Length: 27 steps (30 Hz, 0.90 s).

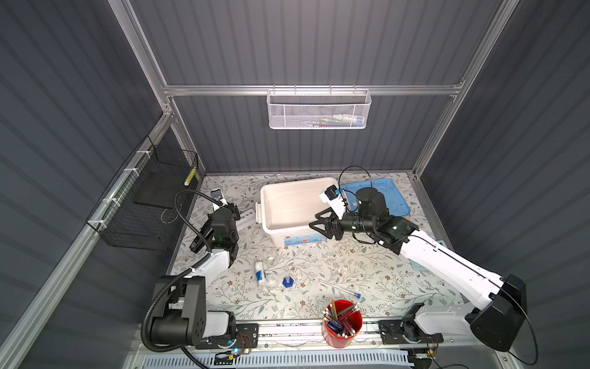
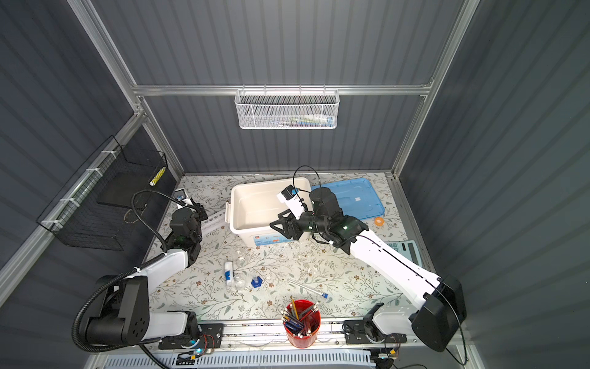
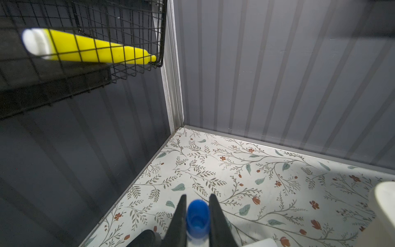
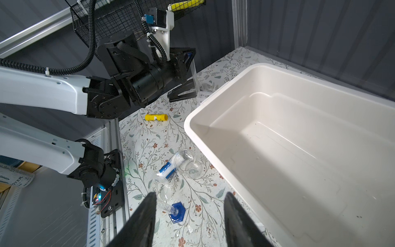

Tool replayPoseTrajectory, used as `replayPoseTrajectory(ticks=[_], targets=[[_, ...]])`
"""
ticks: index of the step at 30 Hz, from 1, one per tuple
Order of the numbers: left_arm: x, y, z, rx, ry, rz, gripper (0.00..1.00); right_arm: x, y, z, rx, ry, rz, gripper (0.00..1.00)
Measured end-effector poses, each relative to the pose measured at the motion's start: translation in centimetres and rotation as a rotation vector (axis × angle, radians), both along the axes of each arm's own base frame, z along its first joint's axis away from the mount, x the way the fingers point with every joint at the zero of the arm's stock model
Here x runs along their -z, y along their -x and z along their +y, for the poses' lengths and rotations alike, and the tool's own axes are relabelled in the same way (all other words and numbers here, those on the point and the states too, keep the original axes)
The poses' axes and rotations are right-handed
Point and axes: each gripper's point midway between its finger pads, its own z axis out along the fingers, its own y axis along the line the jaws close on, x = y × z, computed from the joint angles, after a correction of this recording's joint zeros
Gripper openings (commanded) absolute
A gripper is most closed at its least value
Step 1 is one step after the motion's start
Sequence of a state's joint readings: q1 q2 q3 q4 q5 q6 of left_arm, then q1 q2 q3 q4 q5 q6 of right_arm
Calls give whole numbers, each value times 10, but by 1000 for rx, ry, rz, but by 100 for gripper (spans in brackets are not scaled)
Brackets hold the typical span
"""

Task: Organize the chemistry lab equipment

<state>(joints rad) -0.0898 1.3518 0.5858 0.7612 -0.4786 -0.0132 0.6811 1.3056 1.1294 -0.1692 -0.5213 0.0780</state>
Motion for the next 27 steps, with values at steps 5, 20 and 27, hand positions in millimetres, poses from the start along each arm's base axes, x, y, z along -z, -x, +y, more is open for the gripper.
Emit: replayPoseTrajectory(ticks=[5,20,27], targets=[[-7,-2,0,1,-16,-34,0,9,-3,2,0,14,19,53],[0,-5,0,2,-35,-56,0,11,-5,5,-4,19,27,53],[7,-4,0,3,-39,-46,0,11,-7,5,-4,18,27,52]])
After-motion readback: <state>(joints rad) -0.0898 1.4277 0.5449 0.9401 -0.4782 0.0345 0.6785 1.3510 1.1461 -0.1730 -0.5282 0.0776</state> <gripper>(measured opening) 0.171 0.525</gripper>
